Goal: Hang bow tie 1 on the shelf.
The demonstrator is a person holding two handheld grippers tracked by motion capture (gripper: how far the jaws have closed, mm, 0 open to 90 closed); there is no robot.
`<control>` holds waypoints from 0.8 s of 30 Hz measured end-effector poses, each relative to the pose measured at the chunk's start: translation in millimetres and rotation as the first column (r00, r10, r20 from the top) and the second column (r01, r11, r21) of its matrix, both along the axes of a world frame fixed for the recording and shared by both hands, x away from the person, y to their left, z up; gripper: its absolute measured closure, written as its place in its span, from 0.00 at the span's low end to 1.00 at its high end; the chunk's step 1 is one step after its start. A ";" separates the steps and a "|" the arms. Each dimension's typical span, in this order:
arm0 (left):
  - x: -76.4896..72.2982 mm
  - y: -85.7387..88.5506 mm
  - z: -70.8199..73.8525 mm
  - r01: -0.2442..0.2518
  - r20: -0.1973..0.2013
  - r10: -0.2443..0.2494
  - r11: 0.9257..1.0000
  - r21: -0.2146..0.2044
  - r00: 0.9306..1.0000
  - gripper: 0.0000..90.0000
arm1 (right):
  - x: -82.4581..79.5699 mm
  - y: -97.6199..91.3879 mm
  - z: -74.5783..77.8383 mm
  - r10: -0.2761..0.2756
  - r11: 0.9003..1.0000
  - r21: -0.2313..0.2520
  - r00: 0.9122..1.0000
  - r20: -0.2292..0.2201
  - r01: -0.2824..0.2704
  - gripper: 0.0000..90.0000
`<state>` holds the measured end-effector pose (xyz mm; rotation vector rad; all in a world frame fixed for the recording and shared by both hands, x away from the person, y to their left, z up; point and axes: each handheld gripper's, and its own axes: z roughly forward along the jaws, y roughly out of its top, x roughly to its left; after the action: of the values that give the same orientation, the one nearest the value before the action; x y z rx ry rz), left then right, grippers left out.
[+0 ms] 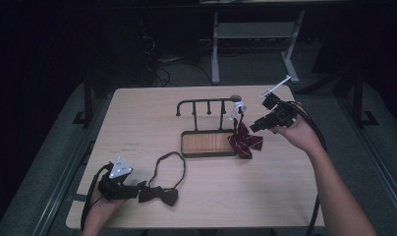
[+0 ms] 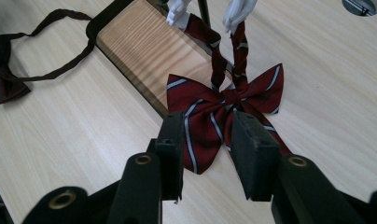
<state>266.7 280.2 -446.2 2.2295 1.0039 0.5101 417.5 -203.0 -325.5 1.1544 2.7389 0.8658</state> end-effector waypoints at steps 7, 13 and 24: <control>0.0 0.0 0.1 0.002 0.001 -0.002 1.000 0.002 1.000 0.34 | -4.5 -2.7 -6.1 -0.006 1.000 0.006 1.000 -0.005 0.006 0.66; 0.3 0.1 -0.4 0.002 -0.001 -0.002 1.000 0.006 1.000 0.34 | -6.1 -4.7 -11.4 -0.006 1.000 0.016 1.000 -0.019 0.007 0.63; 0.9 0.2 -0.5 0.008 -0.003 -0.008 1.000 0.015 1.000 0.34 | -10.4 -7.1 -24.6 -0.002 1.000 0.024 0.999 -0.045 0.003 0.59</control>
<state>267.7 280.5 -446.7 2.2477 0.9953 0.5122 407.2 -210.1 -350.1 1.1962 2.7696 0.8856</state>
